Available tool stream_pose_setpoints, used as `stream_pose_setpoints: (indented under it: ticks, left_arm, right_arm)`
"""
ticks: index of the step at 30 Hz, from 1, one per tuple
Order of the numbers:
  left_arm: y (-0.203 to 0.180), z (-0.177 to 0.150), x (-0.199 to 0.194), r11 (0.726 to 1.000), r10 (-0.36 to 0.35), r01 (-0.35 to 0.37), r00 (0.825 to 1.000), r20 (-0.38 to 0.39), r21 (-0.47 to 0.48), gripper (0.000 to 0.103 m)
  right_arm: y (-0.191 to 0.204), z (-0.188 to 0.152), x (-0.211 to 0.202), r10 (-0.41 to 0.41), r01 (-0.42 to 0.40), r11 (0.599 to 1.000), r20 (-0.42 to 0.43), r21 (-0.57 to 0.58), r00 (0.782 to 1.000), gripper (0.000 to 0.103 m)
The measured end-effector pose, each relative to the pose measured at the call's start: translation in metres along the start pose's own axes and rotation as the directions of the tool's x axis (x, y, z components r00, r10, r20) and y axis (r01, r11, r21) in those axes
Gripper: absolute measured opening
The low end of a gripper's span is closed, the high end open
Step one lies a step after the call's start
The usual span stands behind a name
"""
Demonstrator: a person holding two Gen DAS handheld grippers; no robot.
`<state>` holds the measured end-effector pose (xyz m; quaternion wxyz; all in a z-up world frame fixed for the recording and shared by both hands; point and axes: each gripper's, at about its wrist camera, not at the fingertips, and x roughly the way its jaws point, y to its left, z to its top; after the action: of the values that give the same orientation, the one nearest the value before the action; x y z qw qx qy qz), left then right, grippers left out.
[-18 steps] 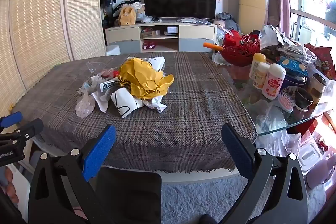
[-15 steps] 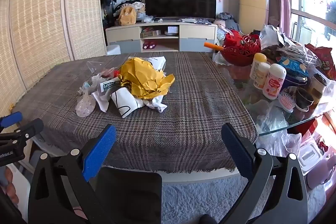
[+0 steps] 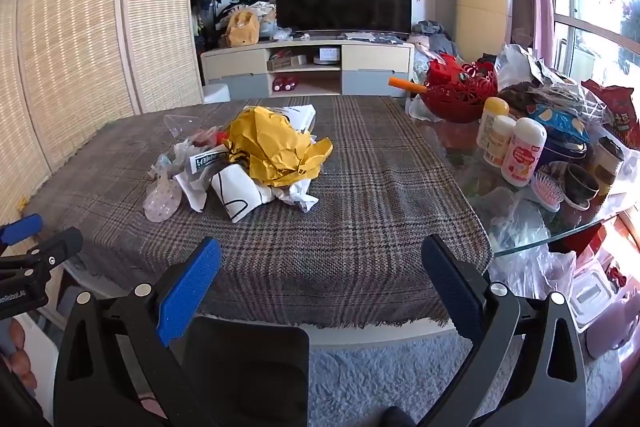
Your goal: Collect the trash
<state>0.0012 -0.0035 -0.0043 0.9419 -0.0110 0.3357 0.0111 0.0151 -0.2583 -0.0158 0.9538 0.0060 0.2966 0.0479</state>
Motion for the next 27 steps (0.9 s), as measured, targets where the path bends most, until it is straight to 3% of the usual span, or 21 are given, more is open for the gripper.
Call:
stream_pose_setpoints:
  ticks: [27]
  left_arm:
    - [0.0018,0.0063,-0.0029,1.000,-0.002,0.002,1.000,0.008,0.000,0.095]
  right_arm:
    - [-0.0007,0.0000,0.0048,0.018,-0.017,1.000,-0.022,0.022,1.000,0.100]
